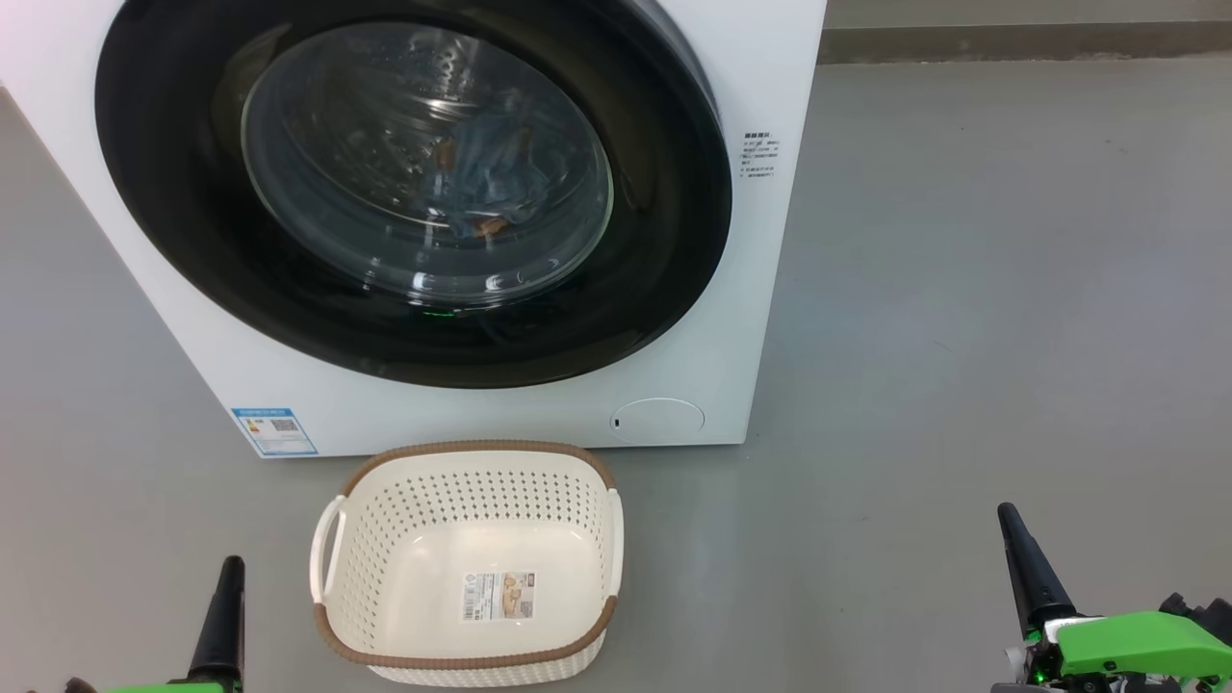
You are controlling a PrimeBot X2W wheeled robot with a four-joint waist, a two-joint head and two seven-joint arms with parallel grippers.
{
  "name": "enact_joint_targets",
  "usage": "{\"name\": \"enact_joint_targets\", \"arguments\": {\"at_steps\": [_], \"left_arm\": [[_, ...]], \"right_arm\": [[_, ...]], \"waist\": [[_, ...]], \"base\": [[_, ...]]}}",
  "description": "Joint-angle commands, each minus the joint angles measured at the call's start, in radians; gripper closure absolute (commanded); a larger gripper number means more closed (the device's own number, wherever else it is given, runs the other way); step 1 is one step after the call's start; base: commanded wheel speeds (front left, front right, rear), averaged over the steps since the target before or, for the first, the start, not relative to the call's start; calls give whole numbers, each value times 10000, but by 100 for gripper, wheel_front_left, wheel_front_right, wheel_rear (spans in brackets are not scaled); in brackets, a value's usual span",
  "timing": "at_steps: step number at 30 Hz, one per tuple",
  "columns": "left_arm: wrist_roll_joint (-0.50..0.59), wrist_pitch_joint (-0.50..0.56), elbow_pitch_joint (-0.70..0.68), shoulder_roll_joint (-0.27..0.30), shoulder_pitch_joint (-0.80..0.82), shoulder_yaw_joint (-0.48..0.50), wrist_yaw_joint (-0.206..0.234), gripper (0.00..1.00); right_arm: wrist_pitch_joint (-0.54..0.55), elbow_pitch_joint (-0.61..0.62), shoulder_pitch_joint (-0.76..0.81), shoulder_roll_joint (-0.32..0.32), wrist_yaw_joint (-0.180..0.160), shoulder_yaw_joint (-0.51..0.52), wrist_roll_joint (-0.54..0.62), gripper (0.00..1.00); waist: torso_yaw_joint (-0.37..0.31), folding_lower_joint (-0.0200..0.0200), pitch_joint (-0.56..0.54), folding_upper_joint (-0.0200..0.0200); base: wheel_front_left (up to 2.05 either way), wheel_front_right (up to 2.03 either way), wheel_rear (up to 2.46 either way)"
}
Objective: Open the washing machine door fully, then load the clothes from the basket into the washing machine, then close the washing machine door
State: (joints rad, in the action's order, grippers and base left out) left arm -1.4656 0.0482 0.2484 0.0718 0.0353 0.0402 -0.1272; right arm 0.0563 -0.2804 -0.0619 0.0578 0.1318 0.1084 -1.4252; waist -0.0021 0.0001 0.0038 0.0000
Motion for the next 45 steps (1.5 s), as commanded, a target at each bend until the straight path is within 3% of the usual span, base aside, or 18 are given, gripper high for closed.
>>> {"name": "enact_joint_targets", "arguments": {"at_steps": [1, 16, 45], "left_arm": [[-338, 105, -153, 99, 563, 365, -31, 100], [-1588, 498, 15, -72, 768, 548, -34, 100], [-1554, 530, 12, -100, 770, 588, -34, 100]], "right_arm": [[134, 296, -470, 6, -8, -149, -395, 100], [530, 313, -511, -32, -11, 8, -1873, 100], [542, 313, -512, -42, -11, 23, -1861, 100]], "waist": [[3, 0, -4, 0], [21, 0, -28, 0], [21, 0, -28, 0]], "base": [[0, 0, 0], [0, 0, 0], [0, 0, 0]]}}
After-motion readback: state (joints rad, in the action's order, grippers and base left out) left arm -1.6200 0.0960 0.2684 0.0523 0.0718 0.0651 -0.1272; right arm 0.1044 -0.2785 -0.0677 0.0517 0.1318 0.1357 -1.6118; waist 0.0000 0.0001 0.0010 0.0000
